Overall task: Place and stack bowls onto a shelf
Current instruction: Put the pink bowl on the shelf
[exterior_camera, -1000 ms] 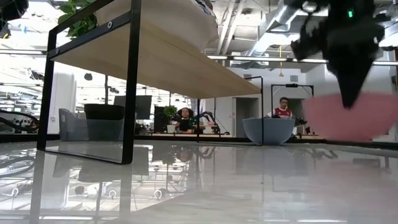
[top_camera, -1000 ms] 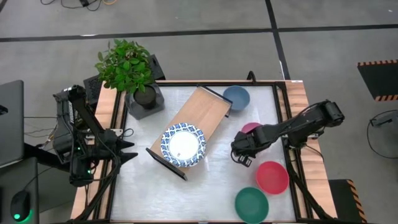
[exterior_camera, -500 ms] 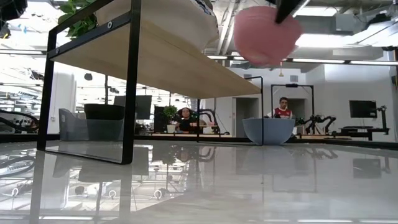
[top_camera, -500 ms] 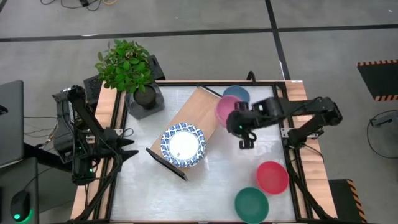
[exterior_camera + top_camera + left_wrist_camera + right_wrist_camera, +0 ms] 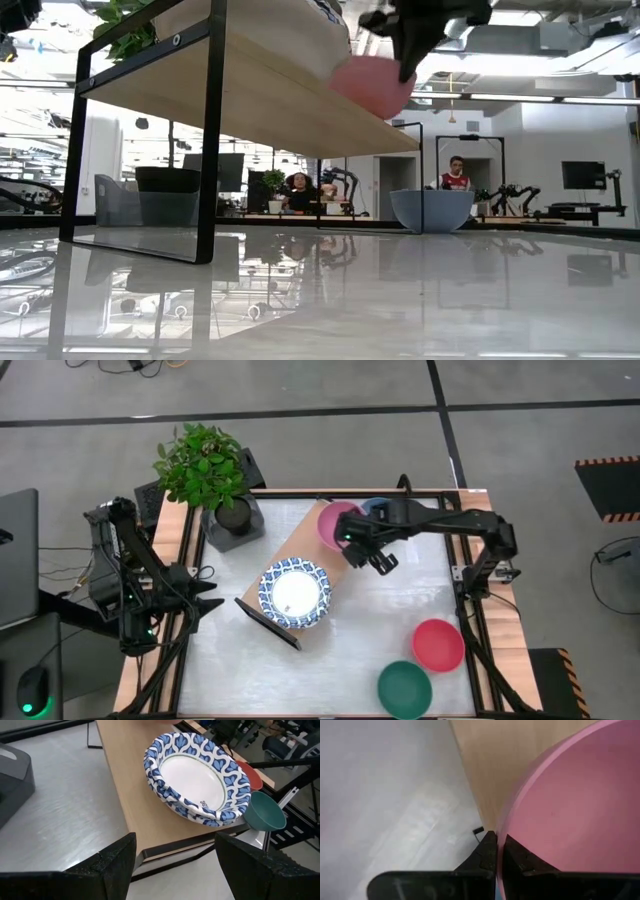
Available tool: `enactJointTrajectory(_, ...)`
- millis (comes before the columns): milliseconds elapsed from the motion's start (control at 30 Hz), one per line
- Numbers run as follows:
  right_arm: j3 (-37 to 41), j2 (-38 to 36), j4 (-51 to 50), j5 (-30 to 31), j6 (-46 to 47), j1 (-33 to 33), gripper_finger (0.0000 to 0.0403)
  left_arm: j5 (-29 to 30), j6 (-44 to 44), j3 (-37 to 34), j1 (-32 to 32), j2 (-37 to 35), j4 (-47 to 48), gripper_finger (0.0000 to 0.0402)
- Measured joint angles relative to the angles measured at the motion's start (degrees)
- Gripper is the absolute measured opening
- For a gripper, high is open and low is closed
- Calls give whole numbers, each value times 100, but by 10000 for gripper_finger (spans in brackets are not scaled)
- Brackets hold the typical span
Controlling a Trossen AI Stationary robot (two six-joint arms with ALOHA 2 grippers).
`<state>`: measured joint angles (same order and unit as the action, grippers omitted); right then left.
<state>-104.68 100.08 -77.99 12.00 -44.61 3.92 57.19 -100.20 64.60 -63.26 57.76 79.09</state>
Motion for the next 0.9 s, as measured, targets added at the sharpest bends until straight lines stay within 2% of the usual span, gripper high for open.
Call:
enactJointTrajectory(133,-26,168,-17,-270,-423,143,27,-2,-7,0,0,0,-5,254)
enactJointTrajectory(400,-26,239,244,-345,-921,372,27,-13,-8,0,0,0,5,254)
enactJointTrajectory(567,-26,239,329,-660,-948,515,27,-11,22,0,0,0,9,254)
enactJointTrajectory(900,-26,239,472,-759,-1037,525,37,-9,49,0,0,0,29,254)
